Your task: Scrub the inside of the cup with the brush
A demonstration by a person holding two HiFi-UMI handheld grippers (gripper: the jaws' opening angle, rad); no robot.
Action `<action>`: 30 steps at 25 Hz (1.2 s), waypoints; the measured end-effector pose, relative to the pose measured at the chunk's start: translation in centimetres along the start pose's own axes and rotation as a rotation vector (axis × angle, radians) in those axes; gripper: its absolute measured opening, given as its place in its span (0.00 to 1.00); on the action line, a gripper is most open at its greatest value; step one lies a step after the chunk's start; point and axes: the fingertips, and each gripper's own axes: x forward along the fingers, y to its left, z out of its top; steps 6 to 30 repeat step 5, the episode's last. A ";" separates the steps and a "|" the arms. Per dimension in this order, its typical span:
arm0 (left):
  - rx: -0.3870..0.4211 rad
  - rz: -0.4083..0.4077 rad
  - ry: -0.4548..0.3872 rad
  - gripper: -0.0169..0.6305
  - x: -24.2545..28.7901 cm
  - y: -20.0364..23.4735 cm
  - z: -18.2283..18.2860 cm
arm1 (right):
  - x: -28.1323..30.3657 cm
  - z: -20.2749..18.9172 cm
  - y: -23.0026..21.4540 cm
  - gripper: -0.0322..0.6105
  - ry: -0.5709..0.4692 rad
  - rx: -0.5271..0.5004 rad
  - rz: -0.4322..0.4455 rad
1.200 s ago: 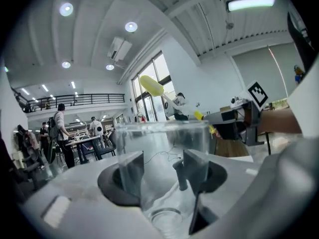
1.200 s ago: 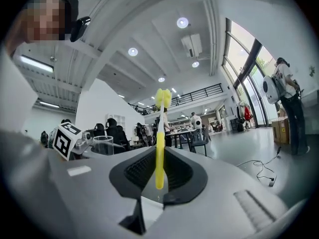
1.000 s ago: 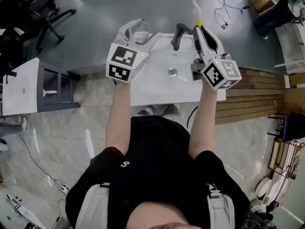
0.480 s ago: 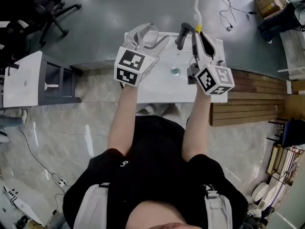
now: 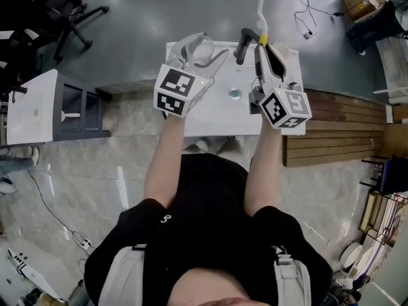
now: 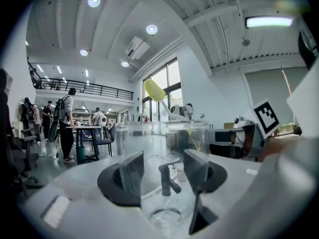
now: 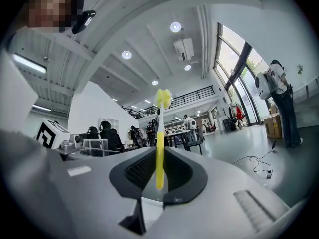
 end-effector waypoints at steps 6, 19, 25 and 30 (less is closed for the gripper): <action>-0.001 0.015 -0.001 0.45 -0.3 0.2 -0.5 | -0.2 -0.1 0.3 0.13 0.002 -0.004 0.011; -0.001 0.015 -0.001 0.45 -0.3 0.2 -0.5 | -0.2 -0.1 0.3 0.13 0.002 -0.004 0.011; -0.001 0.015 -0.001 0.45 -0.3 0.2 -0.5 | -0.2 -0.1 0.3 0.13 0.002 -0.004 0.011; -0.001 0.015 -0.001 0.45 -0.3 0.2 -0.5 | -0.2 -0.1 0.3 0.13 0.002 -0.004 0.011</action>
